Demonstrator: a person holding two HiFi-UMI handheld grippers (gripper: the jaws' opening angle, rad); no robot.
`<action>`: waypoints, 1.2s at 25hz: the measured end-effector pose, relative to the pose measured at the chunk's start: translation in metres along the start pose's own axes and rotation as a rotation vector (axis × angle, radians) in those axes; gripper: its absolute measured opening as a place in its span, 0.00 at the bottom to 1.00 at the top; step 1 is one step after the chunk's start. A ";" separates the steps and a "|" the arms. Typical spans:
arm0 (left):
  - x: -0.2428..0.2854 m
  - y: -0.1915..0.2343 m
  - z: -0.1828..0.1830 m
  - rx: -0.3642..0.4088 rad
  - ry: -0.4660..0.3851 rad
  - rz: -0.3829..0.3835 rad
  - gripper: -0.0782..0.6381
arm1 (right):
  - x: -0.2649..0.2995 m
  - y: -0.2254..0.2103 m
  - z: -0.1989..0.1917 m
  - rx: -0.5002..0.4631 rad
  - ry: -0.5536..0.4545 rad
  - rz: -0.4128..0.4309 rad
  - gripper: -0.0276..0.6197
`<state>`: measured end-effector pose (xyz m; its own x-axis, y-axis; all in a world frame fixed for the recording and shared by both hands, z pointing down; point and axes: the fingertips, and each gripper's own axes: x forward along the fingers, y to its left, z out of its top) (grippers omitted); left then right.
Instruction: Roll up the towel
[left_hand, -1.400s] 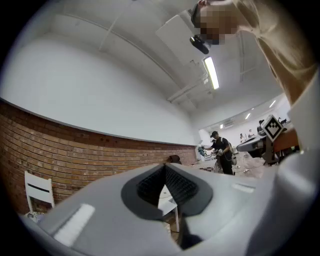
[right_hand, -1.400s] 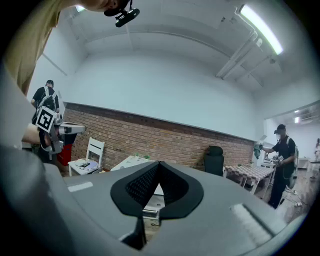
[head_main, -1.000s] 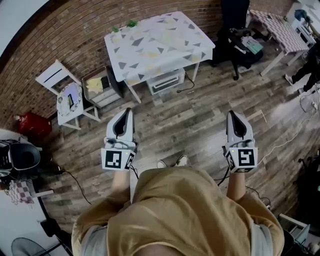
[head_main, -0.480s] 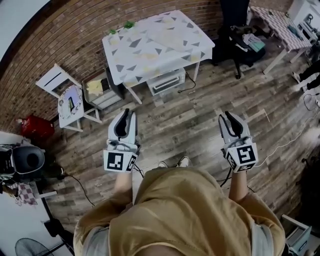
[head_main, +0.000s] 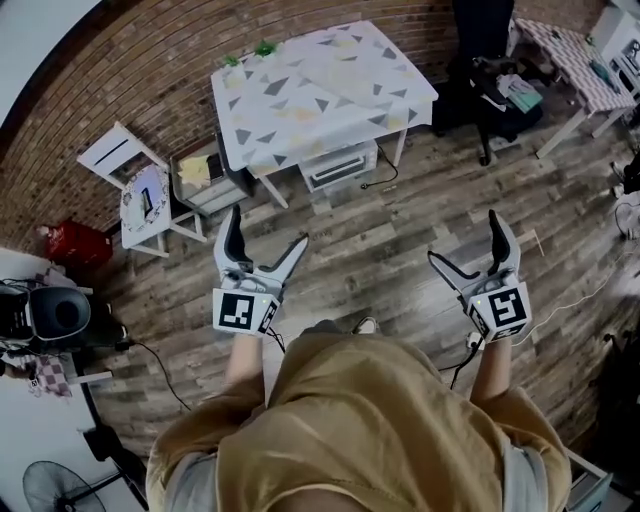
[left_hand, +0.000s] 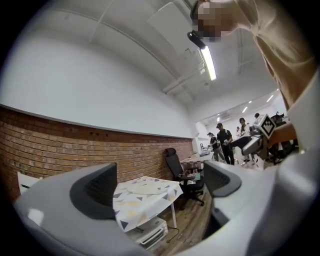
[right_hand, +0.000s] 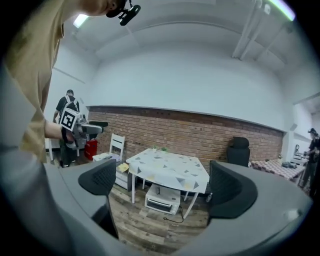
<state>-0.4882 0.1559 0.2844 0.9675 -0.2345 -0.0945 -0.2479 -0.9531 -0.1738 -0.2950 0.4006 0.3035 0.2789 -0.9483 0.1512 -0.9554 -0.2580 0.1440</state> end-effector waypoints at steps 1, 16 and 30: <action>0.001 -0.001 -0.003 -0.010 0.008 0.004 0.91 | 0.002 -0.002 -0.003 0.000 0.010 0.008 0.90; 0.087 0.000 -0.053 -0.026 0.081 -0.030 0.91 | 0.063 -0.029 -0.054 0.063 0.106 0.042 0.91; 0.343 0.094 -0.140 -0.131 0.138 -0.090 0.91 | 0.277 -0.151 -0.042 0.030 0.280 0.111 0.90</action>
<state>-0.1732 -0.0406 0.3725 0.9853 -0.1626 0.0528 -0.1602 -0.9860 -0.0459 -0.0695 0.1846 0.3644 0.1844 -0.8843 0.4289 -0.9828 -0.1649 0.0827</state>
